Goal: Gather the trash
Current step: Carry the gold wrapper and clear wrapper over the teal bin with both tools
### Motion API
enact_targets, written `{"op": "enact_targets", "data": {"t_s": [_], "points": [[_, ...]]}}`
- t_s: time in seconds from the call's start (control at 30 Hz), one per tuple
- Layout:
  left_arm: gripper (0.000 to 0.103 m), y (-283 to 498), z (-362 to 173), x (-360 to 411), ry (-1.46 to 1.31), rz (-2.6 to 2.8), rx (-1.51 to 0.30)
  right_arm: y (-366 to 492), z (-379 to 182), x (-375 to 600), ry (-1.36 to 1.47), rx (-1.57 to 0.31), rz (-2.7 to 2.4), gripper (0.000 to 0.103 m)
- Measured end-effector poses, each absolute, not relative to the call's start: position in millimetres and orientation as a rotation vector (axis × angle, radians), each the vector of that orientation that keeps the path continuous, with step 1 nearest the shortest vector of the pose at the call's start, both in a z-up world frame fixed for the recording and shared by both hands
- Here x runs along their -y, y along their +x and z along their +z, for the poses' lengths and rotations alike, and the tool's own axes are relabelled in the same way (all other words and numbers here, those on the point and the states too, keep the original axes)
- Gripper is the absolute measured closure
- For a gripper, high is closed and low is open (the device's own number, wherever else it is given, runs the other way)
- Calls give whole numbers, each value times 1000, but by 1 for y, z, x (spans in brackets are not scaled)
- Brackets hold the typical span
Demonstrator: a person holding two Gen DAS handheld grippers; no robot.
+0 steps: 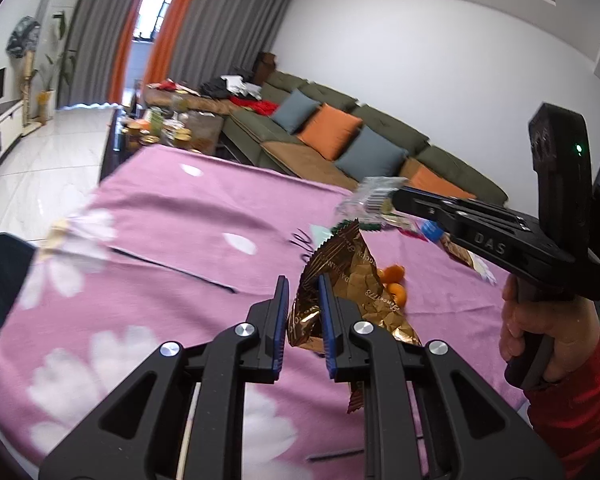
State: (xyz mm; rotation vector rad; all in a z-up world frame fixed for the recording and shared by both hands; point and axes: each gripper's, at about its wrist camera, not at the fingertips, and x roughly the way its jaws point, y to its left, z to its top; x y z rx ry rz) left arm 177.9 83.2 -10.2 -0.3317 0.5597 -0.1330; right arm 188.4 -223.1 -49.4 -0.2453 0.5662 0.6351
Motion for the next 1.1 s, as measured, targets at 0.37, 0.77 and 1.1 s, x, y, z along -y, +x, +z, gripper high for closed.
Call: {"op": "enact_targets", "data": {"t_s": [0.37, 0.77, 1.1], "points": [[88, 84, 22, -157, -353, 67, -442, 136, -30, 164, -273, -498, 770, 101], [88, -6, 44, -229, -357, 294, -358, 96, -23, 83, -319, -471, 940, 101], [88, -40, 34, -297, -373, 420, -382, 96, -33, 13, -397, -512, 1023, 101]]}}
